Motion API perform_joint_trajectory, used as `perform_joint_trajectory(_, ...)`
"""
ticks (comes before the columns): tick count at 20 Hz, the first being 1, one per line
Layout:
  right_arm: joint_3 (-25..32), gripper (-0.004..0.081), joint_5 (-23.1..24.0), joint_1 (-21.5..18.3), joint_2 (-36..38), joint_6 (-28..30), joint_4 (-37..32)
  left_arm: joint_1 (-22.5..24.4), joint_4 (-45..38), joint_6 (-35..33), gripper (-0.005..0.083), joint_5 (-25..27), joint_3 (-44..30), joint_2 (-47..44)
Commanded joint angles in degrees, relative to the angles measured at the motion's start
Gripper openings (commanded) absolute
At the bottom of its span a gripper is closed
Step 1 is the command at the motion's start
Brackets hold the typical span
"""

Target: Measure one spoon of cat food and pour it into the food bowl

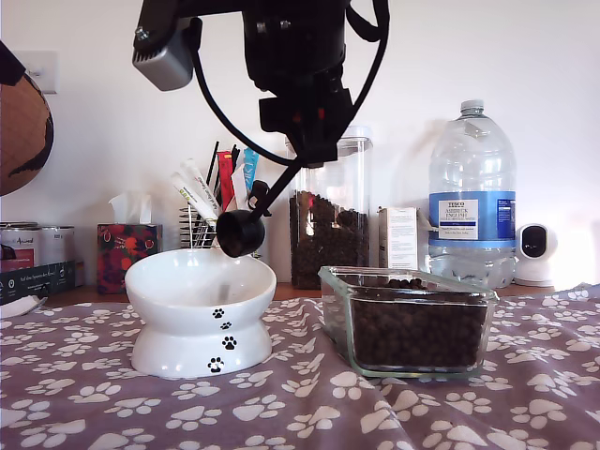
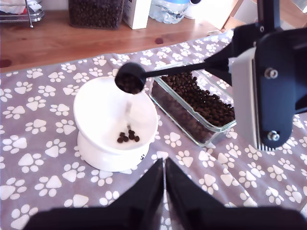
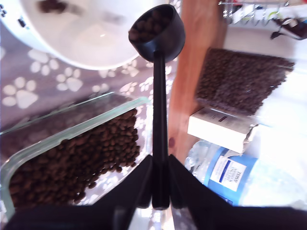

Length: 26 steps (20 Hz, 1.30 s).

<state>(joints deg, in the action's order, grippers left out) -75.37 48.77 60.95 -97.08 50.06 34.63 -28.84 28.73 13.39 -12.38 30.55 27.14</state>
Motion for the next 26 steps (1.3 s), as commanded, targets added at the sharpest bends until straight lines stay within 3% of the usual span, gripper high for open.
perform_joint_trajectory(1,-0.4,-0.0013,1.2,0.7,-0.9,2.6,-1.3,-0.2,0.2,0.3,-0.0019,-0.2,-1.3,0.1)
perform_joint_trajectory(7,-0.4,-0.0013,2.6,3.1,-1.0,12.2,-4.7,-0.2,0.4,0.3,-0.0019,-0.3,-1.3,0.1)
perform_joint_trajectory(10,-0.4,-0.0013,6.6,3.9,-2.1,17.0,-4.8,-0.2,0.5,0.3,-0.0019,-0.8,-1.3,0.1)
perform_joint_trajectory(18,-0.4,-0.0013,9.3,4.7,-4.9,21.4,-4.8,-0.2,2.8,0.2,-0.0019,-1.1,-1.3,0.1)
perform_joint_trajectory(23,-0.4,-0.0013,11.9,4.7,-4.9,19.2,-6.3,-0.2,2.8,0.1,-0.0019,-1.1,-1.3,0.1)
perform_joint_trajectory(26,-0.4,-0.0013,11.7,4.7,-4.0,6.8,-6.4,-0.2,2.7,0.1,-0.0019,-1.0,-1.3,0.1)
